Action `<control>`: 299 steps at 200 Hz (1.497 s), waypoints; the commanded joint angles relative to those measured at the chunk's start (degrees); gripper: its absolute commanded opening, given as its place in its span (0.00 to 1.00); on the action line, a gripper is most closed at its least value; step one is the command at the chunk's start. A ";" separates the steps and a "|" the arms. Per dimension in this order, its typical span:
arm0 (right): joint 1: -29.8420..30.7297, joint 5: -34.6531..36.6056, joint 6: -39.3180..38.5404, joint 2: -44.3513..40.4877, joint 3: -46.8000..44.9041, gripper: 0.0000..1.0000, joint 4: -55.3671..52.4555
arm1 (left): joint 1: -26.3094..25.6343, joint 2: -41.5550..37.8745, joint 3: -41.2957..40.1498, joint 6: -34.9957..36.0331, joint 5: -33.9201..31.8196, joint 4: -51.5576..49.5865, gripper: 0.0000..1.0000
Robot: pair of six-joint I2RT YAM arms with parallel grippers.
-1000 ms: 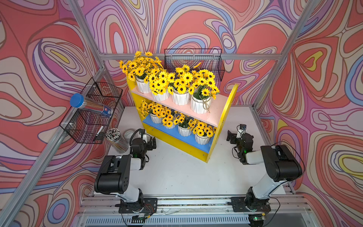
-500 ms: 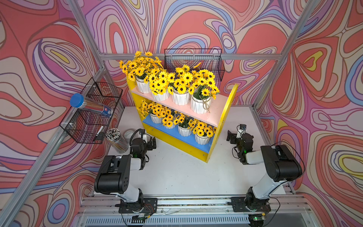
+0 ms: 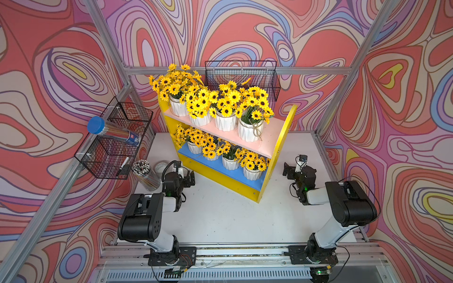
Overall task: Take the sunflower pots off the shelves
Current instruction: Adjust the shelf at the center of the board.
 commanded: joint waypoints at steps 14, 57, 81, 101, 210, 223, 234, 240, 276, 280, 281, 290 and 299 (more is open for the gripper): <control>-0.27 -0.29 -0.32 0.35 0.69 0.98 0.04 | -0.22 -0.81 0.43 0.87 -0.34 0.43 0.99; 0.64 3.25 -0.93 -4.15 3.90 0.98 -9.70 | -1.63 -8.29 2.28 0.83 -6.86 -9.41 0.99; 0.84 4.75 1.16 -11.09 9.05 0.98 -21.17 | -5.15 -17.90 7.89 6.33 -10.81 -27.64 0.99; 1.23 5.45 5.79 -16.17 9.26 0.98 -24.41 | -6.16 -25.24 5.92 3.63 -12.33 -27.73 0.99; 1.11 3.32 28.73 -21.50 19.91 0.88 -60.08 | -6.20 -44.92 9.92 -41.92 -1.97 -48.56 0.99; 1.06 0.62 29.82 -24.59 18.72 0.88 -62.04 | -6.20 -48.09 9.64 -42.79 -3.14 -51.56 0.99; 1.16 -2.70 29.94 -27.65 17.19 0.89 -62.63 | -6.20 -50.56 9.00 -42.34 -3.44 -52.12 0.99; 1.22 -3.70 30.57 -29.03 16.58 0.89 -63.52 | -6.18 -51.77 6.76 -42.39 -3.65 -51.51 0.99; 3.11 -7.72 31.19 -35.23 15.40 0.89 -70.69 | -6.20 -54.17 5.76 -42.20 2.25 -50.82 1.00; 3.58 -7.43 31.12 -35.99 15.50 0.89 -71.79 | -6.25 -54.14 6.02 -42.21 2.55 -51.41 0.99; 3.67 -7.34 31.13 -36.26 15.51 0.89 -72.05 | -6.22 -54.11 6.10 -42.25 2.63 -51.55 0.99; 4.72 -7.07 31.09 -38.21 15.39 0.89 -73.67 | -6.25 -54.03 6.78 -42.53 3.19 -53.13 0.99; 5.50 -7.28 31.11 -40.22 15.39 0.89 -75.07 | -6.20 -53.86 7.53 -42.33 4.26 -54.49 0.99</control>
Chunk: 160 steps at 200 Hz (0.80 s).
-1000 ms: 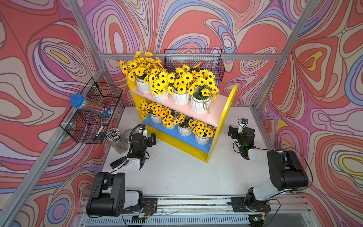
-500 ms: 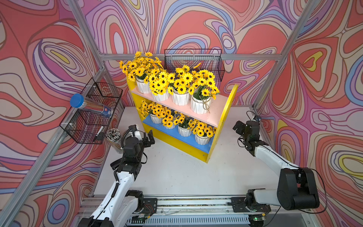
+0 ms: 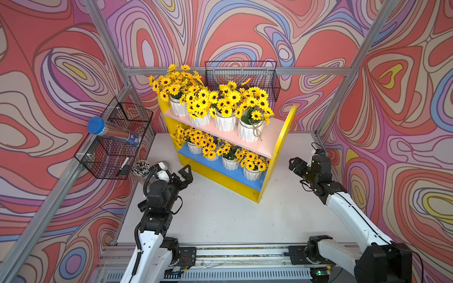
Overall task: Take the sunflower pots off the shelves
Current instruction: Adjust the shelf at the center of the board.
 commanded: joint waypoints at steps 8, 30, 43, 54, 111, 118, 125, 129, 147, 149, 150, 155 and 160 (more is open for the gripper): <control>2.76 -2.83 0.41 -5.96 -1.04 0.89 -8.57 | -0.06 0.32 1.84 -1.88 4.75 -5.80 0.99; 4.32 -4.85 -0.26 -11.51 -0.96 0.90 -10.59 | -0.07 1.35 1.84 -1.47 7.75 -6.54 1.00; 5.01 -7.04 -0.72 -14.18 -0.75 0.90 -10.93 | -0.10 2.25 1.89 -1.35 10.00 -6.14 0.99; 5.58 -10.39 -1.32 -15.84 -0.49 0.91 -10.63 | -0.06 3.30 4.17 -1.35 11.48 -6.10 1.00; 8.84 -18.80 -6.11 -21.73 0.57 0.98 -11.24 | -0.06 6.00 4.37 -1.25 17.99 -4.87 0.99; 8.94 -19.58 -6.20 -22.57 0.33 0.98 -11.05 | -0.06 6.04 4.16 -1.34 18.34 -4.57 0.99; 9.02 -20.40 -6.42 -23.27 0.23 0.98 -10.71 | -0.06 6.00 3.97 -1.50 18.53 -4.26 0.99; 9.08 -21.32 -6.56 -23.65 0.06 0.98 -10.29 | -0.06 6.04 3.85 -1.60 18.53 -4.09 0.99; 9.03 -24.02 -7.43 -24.91 0.06 0.98 -9.79 | -0.06 5.84 3.67 -1.88 19.16 -3.81 0.99; 9.07 -24.40 -7.53 -25.03 0.07 0.98 -9.68 | -0.06 5.85 3.67 -1.88 19.28 -3.76 0.99; 9.09 -24.66 -7.61 -25.05 0.05 0.98 -9.62 | -0.06 5.83 3.67 -1.88 19.32 -3.74 0.99; 9.11 -25.42 -7.61 -25.05 0.13 0.98 -9.47 | -0.06 5.91 3.68 -1.88 19.48 -3.86 0.99; 9.12 -25.70 -7.61 -24.80 0.33 0.98 -9.63 | -0.06 5.91 3.68 -1.88 19.72 -3.85 0.99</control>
